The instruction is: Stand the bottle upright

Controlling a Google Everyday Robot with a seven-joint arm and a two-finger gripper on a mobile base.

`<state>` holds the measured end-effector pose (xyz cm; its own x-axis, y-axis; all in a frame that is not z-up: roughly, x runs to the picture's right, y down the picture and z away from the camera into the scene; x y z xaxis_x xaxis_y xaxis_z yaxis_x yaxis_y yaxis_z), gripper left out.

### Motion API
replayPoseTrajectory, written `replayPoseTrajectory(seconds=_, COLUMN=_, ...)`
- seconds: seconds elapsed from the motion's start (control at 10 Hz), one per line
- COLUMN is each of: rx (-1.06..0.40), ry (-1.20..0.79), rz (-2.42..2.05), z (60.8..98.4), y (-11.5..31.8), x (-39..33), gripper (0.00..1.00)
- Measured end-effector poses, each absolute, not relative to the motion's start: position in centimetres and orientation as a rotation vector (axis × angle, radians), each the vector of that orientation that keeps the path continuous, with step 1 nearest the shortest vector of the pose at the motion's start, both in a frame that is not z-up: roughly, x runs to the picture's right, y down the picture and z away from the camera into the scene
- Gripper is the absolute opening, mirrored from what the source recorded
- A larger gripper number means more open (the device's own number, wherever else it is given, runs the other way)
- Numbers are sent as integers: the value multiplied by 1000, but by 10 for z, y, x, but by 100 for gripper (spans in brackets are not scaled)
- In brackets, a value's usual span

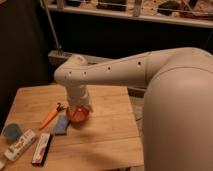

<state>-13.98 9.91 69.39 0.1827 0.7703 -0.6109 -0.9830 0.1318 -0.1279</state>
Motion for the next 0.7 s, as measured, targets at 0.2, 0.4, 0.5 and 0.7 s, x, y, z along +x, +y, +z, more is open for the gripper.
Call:
replayPoseTrajectory(seconds=0.2, rx=-551, ry=426, rz=1245, z=686, y=106, x=-166, gripper=65)
replayPoseTrajectory(seconds=0.4, rx=-508, ry=353, rz=1103, z=674, y=114, x=-201, gripper=65)
replayPoseTrajectory(seconds=0.5, rx=-480, ry=289, rz=1009, z=666, y=116, x=-218, gripper=65)
replayPoseTrajectory(seconds=0.7, rx=-451, ry=206, rz=848, z=651, y=126, x=-241, gripper=65)
